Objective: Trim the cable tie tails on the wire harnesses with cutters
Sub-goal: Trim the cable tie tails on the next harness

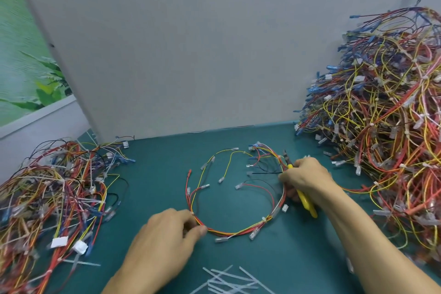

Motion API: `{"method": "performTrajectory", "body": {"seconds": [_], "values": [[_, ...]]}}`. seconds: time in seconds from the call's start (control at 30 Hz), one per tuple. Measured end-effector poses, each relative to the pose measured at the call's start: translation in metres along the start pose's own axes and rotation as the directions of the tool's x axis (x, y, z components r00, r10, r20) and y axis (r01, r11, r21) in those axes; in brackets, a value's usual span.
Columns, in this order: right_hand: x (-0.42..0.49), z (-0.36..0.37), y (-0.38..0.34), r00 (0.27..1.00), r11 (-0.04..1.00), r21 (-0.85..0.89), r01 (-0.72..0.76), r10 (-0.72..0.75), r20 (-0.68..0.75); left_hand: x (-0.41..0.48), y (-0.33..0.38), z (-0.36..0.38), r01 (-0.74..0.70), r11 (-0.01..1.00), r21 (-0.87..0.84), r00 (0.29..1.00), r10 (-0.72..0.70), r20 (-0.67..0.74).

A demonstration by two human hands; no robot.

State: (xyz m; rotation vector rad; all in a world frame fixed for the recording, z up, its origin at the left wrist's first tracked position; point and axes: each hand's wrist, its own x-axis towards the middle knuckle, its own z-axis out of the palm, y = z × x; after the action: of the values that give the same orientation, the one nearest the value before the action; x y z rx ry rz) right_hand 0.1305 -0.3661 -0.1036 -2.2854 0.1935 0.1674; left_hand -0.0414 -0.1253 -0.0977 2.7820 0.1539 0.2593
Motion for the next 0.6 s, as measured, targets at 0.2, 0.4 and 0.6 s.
{"method": "performTrajectory", "body": {"seconds": [0.2,0.4,0.6], "values": [[-0.004,-0.003,-0.003,1.0,0.991,-0.136,0.01,-0.013,-0.015,0.006,0.009,0.02,-0.118,0.992,0.033,0.977,0.11,0.181],[-0.003,0.0,-0.004,1.0,0.979,-0.206,0.004,-0.008,-0.016,0.016,0.008,0.024,-0.217,0.976,-0.002,0.968,0.215,0.13],[0.002,-0.006,-0.003,1.0,0.977,-0.212,0.003,-0.006,-0.017,0.023,0.003,0.023,-0.086,0.994,-0.061,0.996,0.085,-0.019]]}}
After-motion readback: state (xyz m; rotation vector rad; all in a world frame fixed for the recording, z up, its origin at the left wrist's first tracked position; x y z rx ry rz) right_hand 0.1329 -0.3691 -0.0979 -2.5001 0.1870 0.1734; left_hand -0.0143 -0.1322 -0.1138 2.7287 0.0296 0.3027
